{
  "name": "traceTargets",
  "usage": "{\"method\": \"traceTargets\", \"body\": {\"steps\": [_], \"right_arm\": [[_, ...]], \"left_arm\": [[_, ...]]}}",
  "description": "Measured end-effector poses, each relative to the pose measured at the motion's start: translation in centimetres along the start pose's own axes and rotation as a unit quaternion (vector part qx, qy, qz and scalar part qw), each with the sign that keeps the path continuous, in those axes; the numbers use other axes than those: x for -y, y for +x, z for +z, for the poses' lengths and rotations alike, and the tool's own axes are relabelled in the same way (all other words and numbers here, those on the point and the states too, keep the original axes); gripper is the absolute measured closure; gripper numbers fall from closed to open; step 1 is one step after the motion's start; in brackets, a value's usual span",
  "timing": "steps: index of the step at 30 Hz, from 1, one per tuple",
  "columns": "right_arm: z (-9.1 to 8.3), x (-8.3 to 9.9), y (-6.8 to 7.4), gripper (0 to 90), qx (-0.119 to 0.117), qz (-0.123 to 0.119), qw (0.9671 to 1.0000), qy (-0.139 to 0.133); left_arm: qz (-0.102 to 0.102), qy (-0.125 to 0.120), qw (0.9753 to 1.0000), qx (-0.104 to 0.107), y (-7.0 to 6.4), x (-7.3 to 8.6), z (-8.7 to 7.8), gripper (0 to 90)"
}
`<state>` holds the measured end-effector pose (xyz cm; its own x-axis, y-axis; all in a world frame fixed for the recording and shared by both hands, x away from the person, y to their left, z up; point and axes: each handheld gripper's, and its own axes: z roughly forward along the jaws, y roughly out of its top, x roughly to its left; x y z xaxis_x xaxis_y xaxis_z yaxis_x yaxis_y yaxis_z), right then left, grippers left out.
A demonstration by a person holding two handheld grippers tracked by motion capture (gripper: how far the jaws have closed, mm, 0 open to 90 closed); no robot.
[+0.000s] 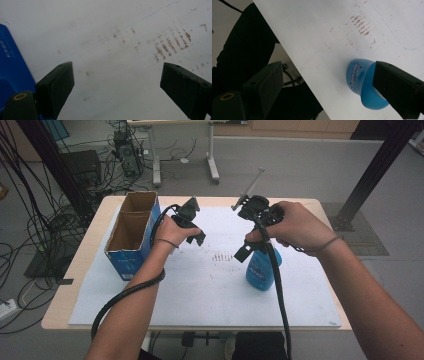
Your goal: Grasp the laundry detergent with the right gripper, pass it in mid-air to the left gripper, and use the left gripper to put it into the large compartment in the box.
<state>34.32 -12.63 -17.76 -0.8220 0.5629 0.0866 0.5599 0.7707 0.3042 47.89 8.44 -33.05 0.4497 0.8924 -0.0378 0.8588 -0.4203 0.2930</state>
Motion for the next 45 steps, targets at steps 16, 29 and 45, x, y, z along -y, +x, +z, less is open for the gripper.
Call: {"method": "traceTargets", "body": {"steps": [16,29,45], "right_arm": [[0.1,1.1,-0.3,9.9,0.005,0.006,0.9999,0.006],[-0.1,3.2,-1.5,9.8,0.011,0.034,0.9994,0.002],[-0.1,5.4,-3.0,9.4,0.02,0.057,0.9981,0.005]], "left_arm": [[-0.006,-0.002,1.0,0.005,-0.8,2.0,-0.7,12.1],[0.0,-0.005,0.9997,0.022,-2.2,3.6,-2.6,11.9],[0.009,0.001,0.9998,0.019,-2.4,6.3,-2.6,11.6]]}}
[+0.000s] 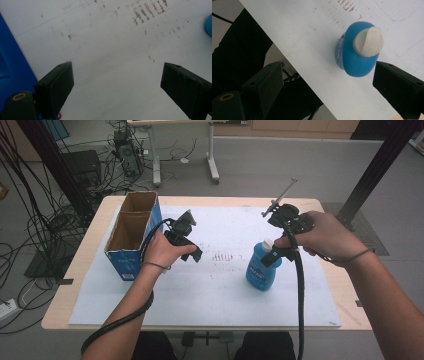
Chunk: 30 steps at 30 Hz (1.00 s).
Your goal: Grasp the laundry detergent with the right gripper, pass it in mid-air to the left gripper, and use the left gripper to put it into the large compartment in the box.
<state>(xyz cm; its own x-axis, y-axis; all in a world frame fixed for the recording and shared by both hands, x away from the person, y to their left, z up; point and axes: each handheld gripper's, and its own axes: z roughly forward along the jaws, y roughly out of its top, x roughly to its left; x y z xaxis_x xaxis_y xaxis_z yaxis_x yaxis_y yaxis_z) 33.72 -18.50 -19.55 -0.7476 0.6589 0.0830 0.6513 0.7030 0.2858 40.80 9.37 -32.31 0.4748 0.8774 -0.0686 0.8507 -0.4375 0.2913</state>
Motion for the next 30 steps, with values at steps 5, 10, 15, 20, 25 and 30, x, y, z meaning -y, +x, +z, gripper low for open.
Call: {"method": "traceTargets", "body": {"steps": [5,10,15,20,25,30], "right_arm": [[0.1,0.9,-0.5,8.8,0.008,0.011,0.9999,0.0],[0.4,1.6,-1.1,8.6,0.009,0.014,0.9999,0.004],[0.7,2.3,-1.5,8.4,0.01,0.022,0.9997,0.004],[1.1,3.4,-2.0,7.9,0.012,0.029,0.9995,0.002],[1.5,4.4,-2.5,7.3,0.013,0.037,0.9992,0.001],[2.0,4.9,-2.7,7.1,0.014,0.043,0.999,0.0]], "left_arm": [[0.005,0.0,1.0,-0.008,-0.2,0.9,0.1,11.2],[0.0,-0.003,1.0,0.007,-0.5,2.0,0.3,11.1],[0.0,-0.002,0.9999,0.01,-0.6,2.6,0.6,11.0],[0.003,0.0,0.9999,0.014,-1.1,3.5,0.6,10.7],[0.005,-0.006,0.9998,0.016,-1.6,4.1,0.4,10.6],[0.004,-0.007,0.9998,0.018,-1.8,4.4,0.6,10.6]]}}
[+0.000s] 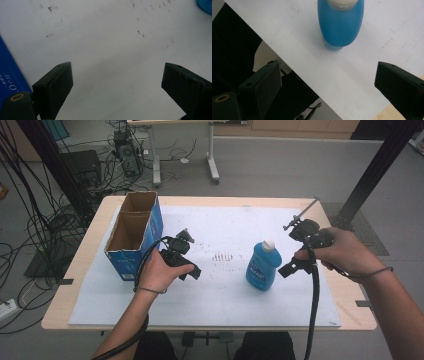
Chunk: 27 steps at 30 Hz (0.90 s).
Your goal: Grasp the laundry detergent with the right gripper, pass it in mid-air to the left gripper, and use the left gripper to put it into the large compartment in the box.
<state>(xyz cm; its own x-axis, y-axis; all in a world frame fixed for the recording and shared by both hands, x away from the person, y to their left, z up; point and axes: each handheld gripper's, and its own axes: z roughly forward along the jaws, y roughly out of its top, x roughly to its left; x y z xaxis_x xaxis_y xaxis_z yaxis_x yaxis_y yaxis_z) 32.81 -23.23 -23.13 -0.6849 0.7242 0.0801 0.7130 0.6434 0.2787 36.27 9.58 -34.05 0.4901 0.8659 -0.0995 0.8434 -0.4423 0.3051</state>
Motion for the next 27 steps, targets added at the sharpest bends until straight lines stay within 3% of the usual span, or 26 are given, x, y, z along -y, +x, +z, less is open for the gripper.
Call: {"method": "traceTargets", "body": {"steps": [11,27], "right_arm": [[1.7,1.4,-0.8,6.8,0.007,0.016,0.9998,-0.003],[4.6,3.2,-1.1,7.1,0.011,0.026,0.9996,0.0]], "left_arm": [[-0.002,-0.002,1.0,-0.006,0.1,0.3,0.3,10.6],[-0.009,-0.005,0.9999,0.012,0.0,0.7,0.6,10.7]]}}
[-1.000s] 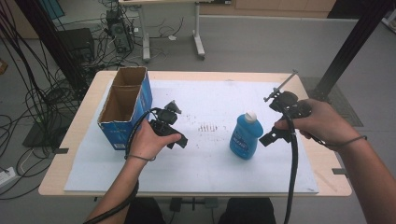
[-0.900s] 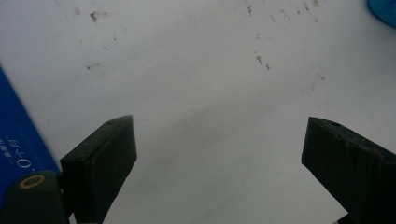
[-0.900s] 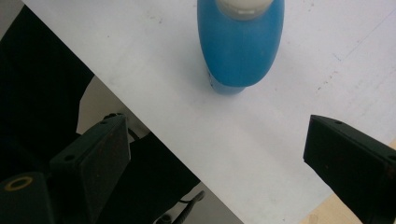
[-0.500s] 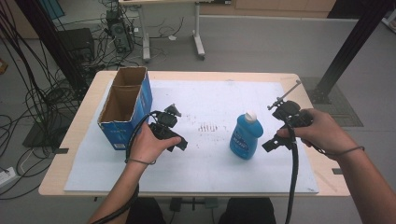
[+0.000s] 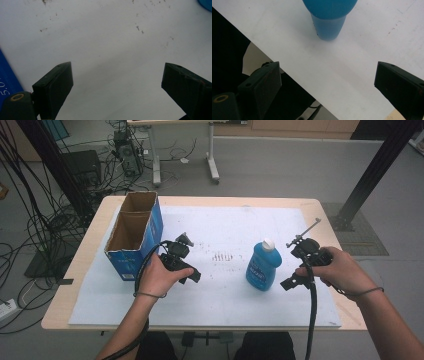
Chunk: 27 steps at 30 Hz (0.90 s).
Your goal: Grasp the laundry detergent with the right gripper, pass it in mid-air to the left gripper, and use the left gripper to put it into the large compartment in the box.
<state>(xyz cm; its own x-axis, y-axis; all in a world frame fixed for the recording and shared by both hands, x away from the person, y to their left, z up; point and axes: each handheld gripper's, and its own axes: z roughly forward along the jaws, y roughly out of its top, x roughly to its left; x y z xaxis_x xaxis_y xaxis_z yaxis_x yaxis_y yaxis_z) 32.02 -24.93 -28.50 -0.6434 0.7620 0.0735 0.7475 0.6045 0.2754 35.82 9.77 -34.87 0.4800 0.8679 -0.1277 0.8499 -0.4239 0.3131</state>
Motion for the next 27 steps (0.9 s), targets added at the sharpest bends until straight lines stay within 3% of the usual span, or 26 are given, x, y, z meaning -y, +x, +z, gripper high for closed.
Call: {"method": "traceTargets", "body": {"steps": [13,15,27], "right_arm": [[1.6,1.0,-0.1,7.1,0.0,0.005,1.0,-0.008],[2.1,1.2,-0.1,7.5,0.01,0.005,0.9999,-0.008],[4.5,2.6,-0.2,7.4,0.013,0.011,0.9997,-0.017]], "left_arm": [[0.003,-0.001,1.0,0.005,-0.2,0.1,0.0,10.7],[0.002,-0.003,1.0,0.007,-0.2,0.1,-0.1,10.8],[0.001,-0.003,0.9999,0.011,-0.3,0.2,0.0,10.9]]}}
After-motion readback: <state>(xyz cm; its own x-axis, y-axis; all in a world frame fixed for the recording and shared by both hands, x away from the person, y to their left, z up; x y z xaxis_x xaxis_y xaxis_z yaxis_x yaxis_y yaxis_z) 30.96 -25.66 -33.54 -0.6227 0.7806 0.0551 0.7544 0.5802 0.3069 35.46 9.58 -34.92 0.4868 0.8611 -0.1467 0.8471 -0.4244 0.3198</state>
